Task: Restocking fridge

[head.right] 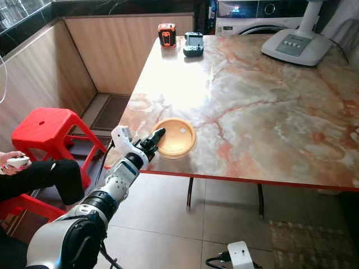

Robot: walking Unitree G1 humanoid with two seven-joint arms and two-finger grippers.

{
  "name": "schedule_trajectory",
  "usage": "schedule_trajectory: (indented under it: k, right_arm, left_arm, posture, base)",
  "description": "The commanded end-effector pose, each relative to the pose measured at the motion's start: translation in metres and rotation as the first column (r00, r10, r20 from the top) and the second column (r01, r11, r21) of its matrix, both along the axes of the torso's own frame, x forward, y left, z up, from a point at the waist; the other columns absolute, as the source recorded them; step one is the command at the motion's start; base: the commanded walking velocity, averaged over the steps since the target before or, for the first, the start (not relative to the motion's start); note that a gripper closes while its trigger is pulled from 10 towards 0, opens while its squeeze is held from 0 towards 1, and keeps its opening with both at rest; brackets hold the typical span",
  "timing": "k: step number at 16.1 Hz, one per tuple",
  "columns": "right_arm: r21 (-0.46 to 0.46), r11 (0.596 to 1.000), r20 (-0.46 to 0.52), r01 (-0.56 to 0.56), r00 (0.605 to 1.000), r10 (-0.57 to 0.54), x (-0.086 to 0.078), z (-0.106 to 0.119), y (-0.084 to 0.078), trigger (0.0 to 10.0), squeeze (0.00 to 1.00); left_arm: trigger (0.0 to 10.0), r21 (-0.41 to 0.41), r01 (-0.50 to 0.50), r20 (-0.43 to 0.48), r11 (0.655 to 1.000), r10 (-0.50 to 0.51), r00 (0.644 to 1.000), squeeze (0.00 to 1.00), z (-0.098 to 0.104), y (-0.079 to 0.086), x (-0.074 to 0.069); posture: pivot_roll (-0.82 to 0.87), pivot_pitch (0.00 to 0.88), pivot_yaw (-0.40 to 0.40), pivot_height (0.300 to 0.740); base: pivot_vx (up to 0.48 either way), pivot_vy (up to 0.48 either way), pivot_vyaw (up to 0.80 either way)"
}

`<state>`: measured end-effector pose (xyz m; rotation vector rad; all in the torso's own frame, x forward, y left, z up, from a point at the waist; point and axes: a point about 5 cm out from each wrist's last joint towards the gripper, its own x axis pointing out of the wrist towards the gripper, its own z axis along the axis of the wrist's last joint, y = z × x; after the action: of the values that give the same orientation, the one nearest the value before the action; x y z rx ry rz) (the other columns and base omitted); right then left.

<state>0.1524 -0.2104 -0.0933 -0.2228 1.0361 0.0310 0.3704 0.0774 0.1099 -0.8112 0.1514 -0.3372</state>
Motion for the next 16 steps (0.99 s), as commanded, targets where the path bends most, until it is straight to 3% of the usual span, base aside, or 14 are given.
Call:
schedule_trajectory:
  k: [1, 5, 6, 8, 9, 10, 15, 16]
  right_arm:
    - [-0.001, 1.0, -0.02, -0.007, 1.0, 0.007, -0.004, -0.002, 0.002, 10.0, 0.0]
    - [-0.009, 1.0, -0.021, -0.009, 1.0, 0.009, -0.006, -0.003, 0.002, 10.0, 0.0]
    - [-0.01, 1.0, -0.023, -0.005, 1.0, 0.005, -0.008, -0.003, 0.002, 10.0, 0.0]
    - [-0.006, 1.0, -0.026, -0.001, 1.0, 0.001, -0.01, -0.004, 0.004, 10.0, 0.0]
    - [-0.006, 1.0, -0.026, -0.001, 1.0, 0.001, -0.01, -0.004, 0.004, 10.0, 0.0]
    - [-0.007, 1.0, -0.026, 0.0, 1.0, 0.0, -0.011, -0.005, 0.004, 10.0, 0.0]
    - [-0.005, 1.0, -0.011, 0.026, 1.0, -0.027, -0.015, -0.006, 0.004, 10.0, 0.0]
    - [-0.003, 0.999, -0.007, 0.034, 0.999, -0.034, -0.016, -0.006, 0.005, 10.0, 0.0]
  left_arm:
    - [0.0, 0.031, -0.01, -0.039, 0.999, 0.011, 0.999, 0.0, -0.01, 0.004, -0.003]
    - [0.0, 0.039, -0.019, 0.005, 0.999, 0.019, 1.0, 0.0, -0.008, 0.008, -0.004]
    - [0.0, 0.053, -0.028, 0.06, 0.998, 0.025, 0.998, 0.0, -0.004, 0.013, -0.005]
    - [0.0, 0.007, -0.068, 0.168, 0.998, 0.066, 0.984, 0.0, 0.009, 0.025, -0.007]
    - [0.0, 0.007, -0.068, 0.168, 0.998, 0.066, 0.984, 0.0, 0.009, 0.025, -0.007]
    - [10.0, 0.023, -0.095, 0.218, 0.995, 0.088, 0.972, 0.0, 0.013, 0.034, -0.011]
    - [10.0, 0.11, -0.2, 0.345, 0.974, 0.151, 0.926, 0.0, 0.035, 0.046, -0.029]
    - [10.0, 0.135, -0.228, 0.394, 0.964, 0.159, 0.905, 0.0, 0.048, 0.046, -0.035]
  posture:
    - [-0.03, 0.063, 0.061, 0.74]
    - [-0.03, 0.042, 0.068, 0.74]
    - [-0.03, 0.033, 0.077, 0.74]
    - [-0.03, 0.014, 0.087, 0.74]
    - [-0.03, 0.014, 0.087, 0.74]
    - [-0.03, 0.002, 0.089, 0.74]
    - [-0.03, 0.0, 0.099, 0.74]
    - [-0.04, 0.0, 0.103, 0.74]
  base:
    - [0.0, 0.0, 0.0]
    - [0.0, 0.0, 0.0]
    - [0.0, 0.0, 0.0]
    - [0.0, 0.0, 0.0]
    - [0.0, 0.0, 0.0]
    - [0.0, 0.0, 0.0]
    - [0.0, 0.0, 0.0]
    - [0.0, 0.0, 0.0]
